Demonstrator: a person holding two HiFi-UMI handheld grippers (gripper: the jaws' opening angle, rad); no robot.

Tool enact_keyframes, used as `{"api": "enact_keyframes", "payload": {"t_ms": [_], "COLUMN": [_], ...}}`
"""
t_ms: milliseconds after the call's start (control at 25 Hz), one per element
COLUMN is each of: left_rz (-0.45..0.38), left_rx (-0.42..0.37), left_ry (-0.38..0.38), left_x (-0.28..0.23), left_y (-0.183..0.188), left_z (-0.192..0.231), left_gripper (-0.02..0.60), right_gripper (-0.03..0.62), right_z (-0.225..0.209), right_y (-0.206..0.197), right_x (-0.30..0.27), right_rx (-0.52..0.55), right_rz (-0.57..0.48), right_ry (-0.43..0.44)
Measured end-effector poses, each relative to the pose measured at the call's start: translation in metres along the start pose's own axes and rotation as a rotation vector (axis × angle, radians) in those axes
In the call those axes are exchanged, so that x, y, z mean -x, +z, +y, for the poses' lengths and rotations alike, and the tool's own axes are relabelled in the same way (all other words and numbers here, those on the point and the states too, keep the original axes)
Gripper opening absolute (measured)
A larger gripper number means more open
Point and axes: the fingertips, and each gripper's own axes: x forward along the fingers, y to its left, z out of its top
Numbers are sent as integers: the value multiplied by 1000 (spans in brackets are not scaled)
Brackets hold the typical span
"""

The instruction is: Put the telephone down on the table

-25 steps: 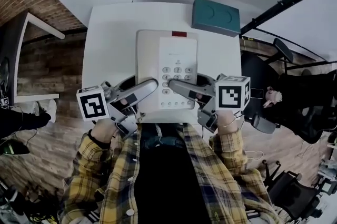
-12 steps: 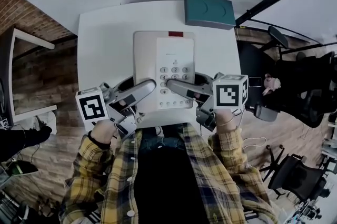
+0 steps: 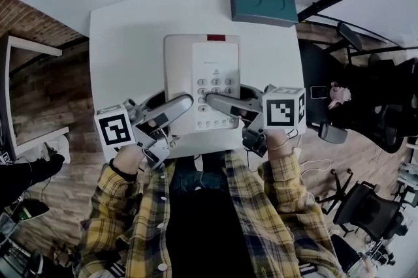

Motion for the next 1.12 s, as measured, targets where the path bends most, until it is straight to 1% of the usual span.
{"api": "enact_keyframes", "payload": {"t_ms": [360, 560, 920, 1000, 1120], "left_rz": [26, 29, 40, 46, 64], "left_rx": [52, 100, 205, 217, 215], "left_ry": [25, 39, 69, 75, 79], "left_x": [-5, -6, -5, -6, -9], "left_y": [-13, -19, -36, -40, -44], "left_z": [43, 70, 108, 114, 121], "left_gripper": [397, 397, 397, 397, 397], "right_gripper": [304, 304, 304, 305, 305], "right_z": [-39, -63, -93, -98, -107], "right_y": [-11, -19, -34, -37, -40], "right_x": [-14, -25, -37, -38, -37], "right_rx": [-22, -38, -71, -75, -78], "right_rz": [52, 81, 125, 132, 138], "right_ry": [-28, -39, -60, -66, -84]}}
